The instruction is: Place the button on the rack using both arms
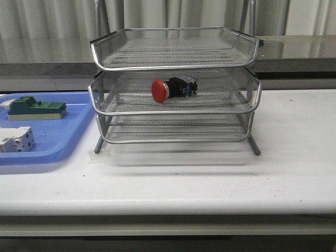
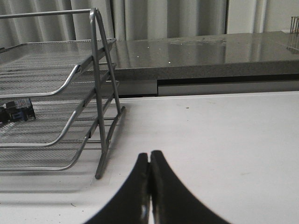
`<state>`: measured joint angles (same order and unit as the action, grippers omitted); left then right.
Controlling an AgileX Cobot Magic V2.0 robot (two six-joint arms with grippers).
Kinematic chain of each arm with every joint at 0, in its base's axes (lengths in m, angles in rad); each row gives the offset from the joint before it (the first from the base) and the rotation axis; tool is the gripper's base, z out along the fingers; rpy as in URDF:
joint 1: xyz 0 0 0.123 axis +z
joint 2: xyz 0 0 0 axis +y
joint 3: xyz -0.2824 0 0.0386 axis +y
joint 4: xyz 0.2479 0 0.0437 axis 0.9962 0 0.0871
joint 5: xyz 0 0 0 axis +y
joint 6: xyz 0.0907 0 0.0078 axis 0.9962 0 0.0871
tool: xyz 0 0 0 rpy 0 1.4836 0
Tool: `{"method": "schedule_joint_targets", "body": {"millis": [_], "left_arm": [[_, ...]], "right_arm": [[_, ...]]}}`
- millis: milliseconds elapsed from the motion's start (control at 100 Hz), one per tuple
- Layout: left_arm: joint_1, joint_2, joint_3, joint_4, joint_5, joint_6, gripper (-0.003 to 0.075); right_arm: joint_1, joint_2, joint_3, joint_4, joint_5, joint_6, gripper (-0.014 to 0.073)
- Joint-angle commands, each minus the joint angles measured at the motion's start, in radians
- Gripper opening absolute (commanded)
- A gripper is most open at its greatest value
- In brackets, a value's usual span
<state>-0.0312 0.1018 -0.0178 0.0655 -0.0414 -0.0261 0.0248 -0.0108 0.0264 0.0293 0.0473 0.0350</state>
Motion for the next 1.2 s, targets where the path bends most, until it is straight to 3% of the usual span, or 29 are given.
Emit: {"method": "schedule_joint_targets", "body": {"millis": [0,180,1190], "left_arm": [[0.021,-0.039,0.006,-0.006,-0.075,-0.014,-0.0020],[0.032,-0.141,0.062,-0.010,-0.063,-0.014,-0.0020],[0.036,-0.135,0.062,-0.010,-0.062,-0.014,-0.0020]], "right_arm": [[-0.004,-0.019,-0.016,-0.009,-0.082,-0.009,-0.0060],[-0.004,-0.019,-0.016,-0.009,-0.082,-0.009,-0.0060],[-0.004,-0.019,-0.016,-0.009,-0.082,-0.009,-0.0060]]}}
